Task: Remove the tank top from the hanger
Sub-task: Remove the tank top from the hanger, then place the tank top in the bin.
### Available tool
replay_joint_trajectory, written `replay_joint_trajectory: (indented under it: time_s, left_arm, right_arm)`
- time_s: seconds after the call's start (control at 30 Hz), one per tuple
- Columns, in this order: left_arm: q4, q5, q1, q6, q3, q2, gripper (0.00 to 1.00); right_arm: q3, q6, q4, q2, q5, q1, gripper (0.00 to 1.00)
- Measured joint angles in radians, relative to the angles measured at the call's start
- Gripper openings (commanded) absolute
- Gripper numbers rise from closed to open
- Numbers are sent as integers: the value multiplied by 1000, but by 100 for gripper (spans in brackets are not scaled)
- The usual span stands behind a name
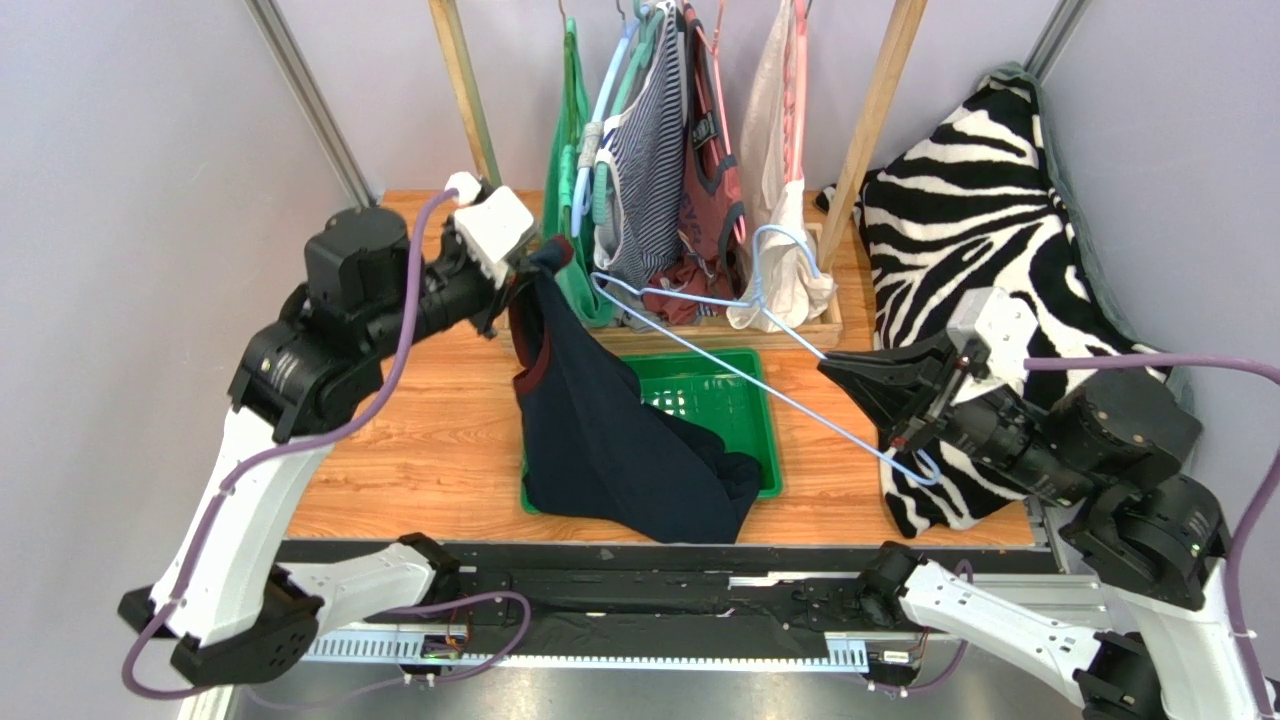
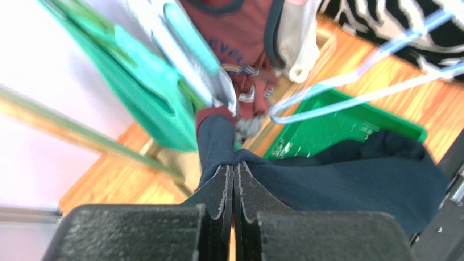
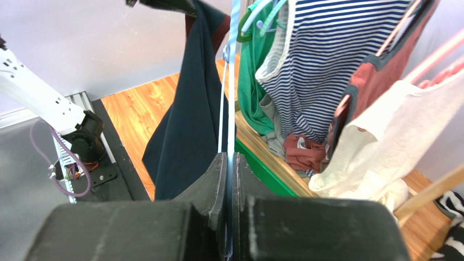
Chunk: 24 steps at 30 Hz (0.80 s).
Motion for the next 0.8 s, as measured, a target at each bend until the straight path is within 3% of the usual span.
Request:
replay_joint_trajectory:
  time_s: [0.33,0.43,0.53,0.57,0.63,0.67,0.8]
  left_arm:
    - [-11,66,-36,-18,467,295,0]
    - [5,68,-37,-14,509,319,0]
    - [20,85,-42,-13,436,291,4]
    - [25,94,-46,-11,389,273,28]
    - [10,121,-62,4,290,237,58]
    - [3,132,-71,10,253,225,94]
    - [-68,167,-111,35,138,197,96]
  right_arm:
    - [39,4,-29,-144,91,0,0]
    - [49,5,-19,-141,118,0,0]
    - [53,6,-14,-131,143,0,0]
    - [57,8,-11,-126,147,0,0]
    - [74,11,-11,-110,150,0,0]
    - [96,13,-10,-91,150,0,0]
    - [122,26,3,-49,138,0,0]
